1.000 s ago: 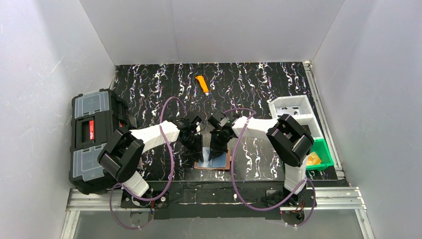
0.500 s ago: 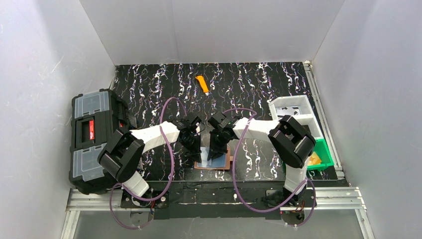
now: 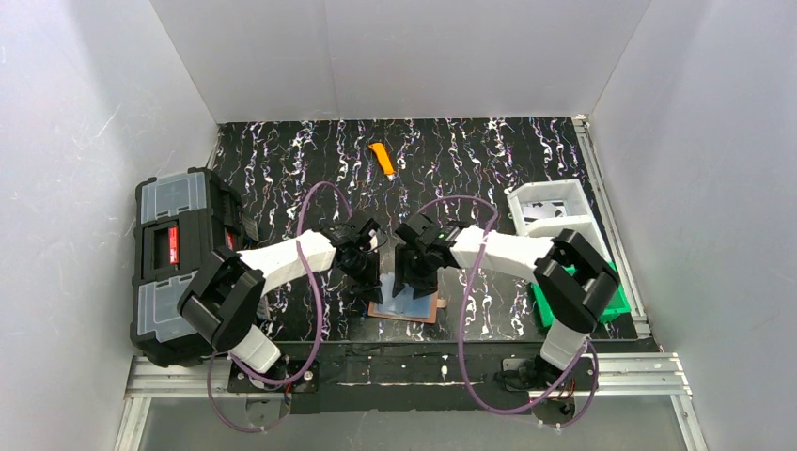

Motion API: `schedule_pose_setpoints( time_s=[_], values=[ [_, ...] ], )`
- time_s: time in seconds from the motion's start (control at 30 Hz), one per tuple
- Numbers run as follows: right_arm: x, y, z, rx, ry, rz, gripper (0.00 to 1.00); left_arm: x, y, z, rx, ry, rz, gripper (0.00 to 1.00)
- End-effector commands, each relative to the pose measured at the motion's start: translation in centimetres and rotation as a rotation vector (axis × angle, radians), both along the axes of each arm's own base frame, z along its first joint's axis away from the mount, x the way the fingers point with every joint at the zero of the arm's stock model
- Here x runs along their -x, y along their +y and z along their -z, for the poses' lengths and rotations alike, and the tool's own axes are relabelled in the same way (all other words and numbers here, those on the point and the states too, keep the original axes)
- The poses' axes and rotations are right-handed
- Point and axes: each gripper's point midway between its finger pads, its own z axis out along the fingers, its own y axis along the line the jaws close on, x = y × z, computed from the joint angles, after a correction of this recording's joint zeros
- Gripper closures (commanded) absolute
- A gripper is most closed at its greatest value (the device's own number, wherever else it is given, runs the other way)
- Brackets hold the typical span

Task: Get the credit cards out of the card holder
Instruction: Remove the credit card from the card holder.

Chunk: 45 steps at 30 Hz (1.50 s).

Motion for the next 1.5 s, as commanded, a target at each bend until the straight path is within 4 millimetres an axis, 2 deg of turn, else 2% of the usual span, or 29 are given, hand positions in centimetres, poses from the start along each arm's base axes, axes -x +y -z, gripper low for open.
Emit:
schedule_pose_setpoints(
  time_s=[0.0, 0.17, 0.4, 0.6, 0.77, 0.97, 1.1, 1.27, 1.37, 1.47],
  values=[
    [-0.6, -2.1, -2.6, 0.030, -0.082, 0.032, 0.38, -0.3, -1.1, -2.4, 0.055, -0.052, 0.007, 1.00],
    [-0.8, -4.3, -3.8, 0.051, -0.128, 0.083, 0.35, -0.2, -2.3, -2.9, 0.083, -0.067, 0.028, 1.00],
    [0.1, -7.5, -2.9, 0.059, -0.124, 0.152, 0.34, 0.0, -5.0, -3.2, 0.112, -0.090, 0.073, 1.00],
    [0.4, -9.4, -2.4, 0.066, -0.126, 0.202, 0.34, -0.2, -7.2, -3.0, 0.107, -0.106, 0.111, 1.00],
    [0.3, -10.9, -2.5, 0.067, -0.152, 0.263, 0.32, -0.4, -9.0, -1.8, 0.102, -0.087, 0.150, 1.00],
    [0.1, -13.1, -2.9, 0.079, -0.191, 0.346, 0.29, -0.7, -10.8, -1.9, 0.117, -0.094, 0.182, 1.00],
    [-0.1, -15.3, -2.2, 0.140, -0.185, 0.414, 0.27, -1.0, -11.0, -2.2, 0.111, -0.109, 0.184, 1.00],
    [0.0, -17.1, -0.1, 0.219, -0.143, 0.440, 0.28, -1.5, -9.8, -2.4, 0.054, -0.142, 0.137, 1.00],
    [0.1, -17.4, 1.1, 0.245, -0.119, 0.434, 0.37, -1.5, -9.4, -2.2, 0.038, -0.139, 0.125, 1.00],
    [0.0, -16.7, 2.2, 0.235, -0.102, 0.417, 0.59, -1.4, -9.2, -2.3, 0.037, -0.142, 0.118, 1.00]
  ],
)
